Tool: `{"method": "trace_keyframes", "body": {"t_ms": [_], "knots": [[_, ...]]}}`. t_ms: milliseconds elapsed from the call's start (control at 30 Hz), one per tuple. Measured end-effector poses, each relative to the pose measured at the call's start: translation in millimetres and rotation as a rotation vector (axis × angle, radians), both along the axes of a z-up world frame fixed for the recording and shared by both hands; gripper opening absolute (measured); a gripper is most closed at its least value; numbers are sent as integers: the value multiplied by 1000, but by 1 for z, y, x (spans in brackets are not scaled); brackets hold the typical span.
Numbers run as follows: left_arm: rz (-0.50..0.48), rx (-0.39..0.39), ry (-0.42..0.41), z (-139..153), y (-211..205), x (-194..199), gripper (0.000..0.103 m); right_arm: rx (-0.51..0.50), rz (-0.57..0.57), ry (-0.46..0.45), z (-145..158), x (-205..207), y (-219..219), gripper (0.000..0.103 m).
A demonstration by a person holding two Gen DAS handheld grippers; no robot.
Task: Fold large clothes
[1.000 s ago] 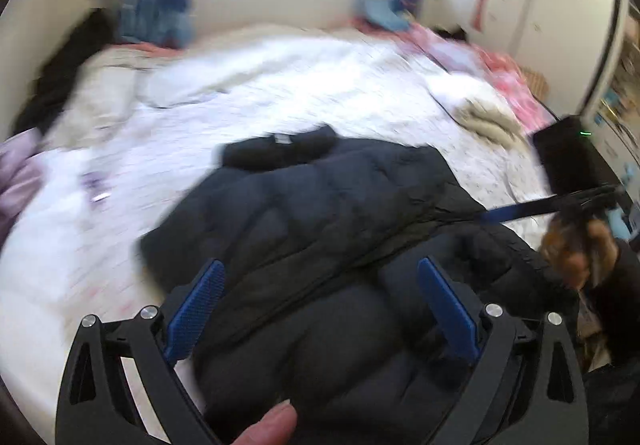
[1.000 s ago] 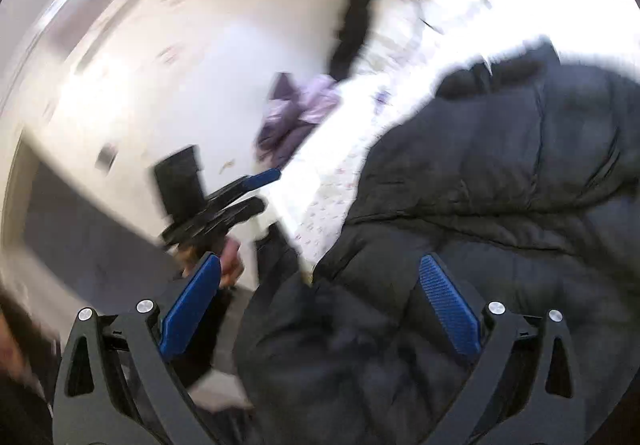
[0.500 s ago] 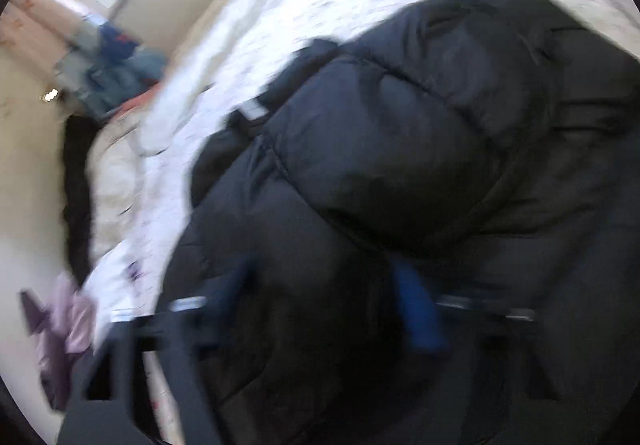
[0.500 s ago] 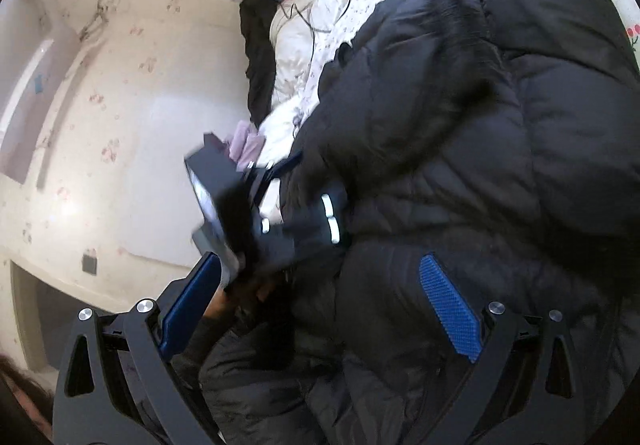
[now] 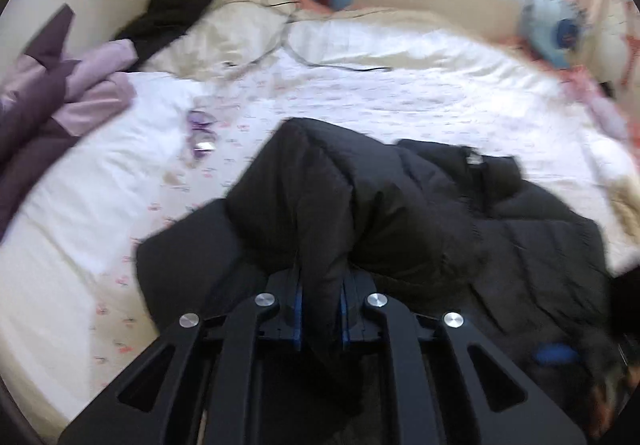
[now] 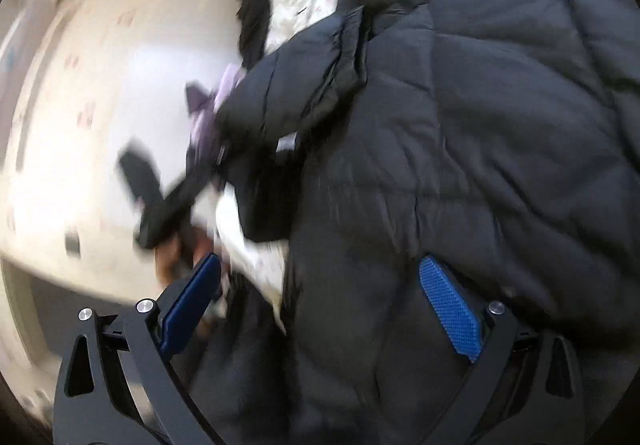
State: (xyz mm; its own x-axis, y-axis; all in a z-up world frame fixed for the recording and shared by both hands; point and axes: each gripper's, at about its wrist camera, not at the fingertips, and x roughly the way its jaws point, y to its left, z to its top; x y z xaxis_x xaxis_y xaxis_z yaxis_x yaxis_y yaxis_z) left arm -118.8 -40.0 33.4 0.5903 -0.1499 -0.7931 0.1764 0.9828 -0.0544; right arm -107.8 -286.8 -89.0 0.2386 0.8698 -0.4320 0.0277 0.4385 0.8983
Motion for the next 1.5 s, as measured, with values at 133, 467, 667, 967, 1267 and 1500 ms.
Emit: {"method": "trace_keyframes", "body": {"t_ms": [133,467,667,967,1267,1500], "knots": [[-42,11,13,-5,0,-18,19,-12,-74,42,-9,1,7,96],[4,249,46,-44,-15,18,10,14,-342,-80,0,-9,-36,37],[202,95,-110,5,38,36,6,-7,-485,-320,79,10,-120,9],[561,-244,-173,34,185,61,6,210,-1114,-443,134,-90,-429,96],[552,-380,147,-63,238,-12,31,94,-884,-123,16,-277,-437,96],[228,-333,203,-43,140,-15,40,-318,-381,-1,4,-297,-261,96]]}}
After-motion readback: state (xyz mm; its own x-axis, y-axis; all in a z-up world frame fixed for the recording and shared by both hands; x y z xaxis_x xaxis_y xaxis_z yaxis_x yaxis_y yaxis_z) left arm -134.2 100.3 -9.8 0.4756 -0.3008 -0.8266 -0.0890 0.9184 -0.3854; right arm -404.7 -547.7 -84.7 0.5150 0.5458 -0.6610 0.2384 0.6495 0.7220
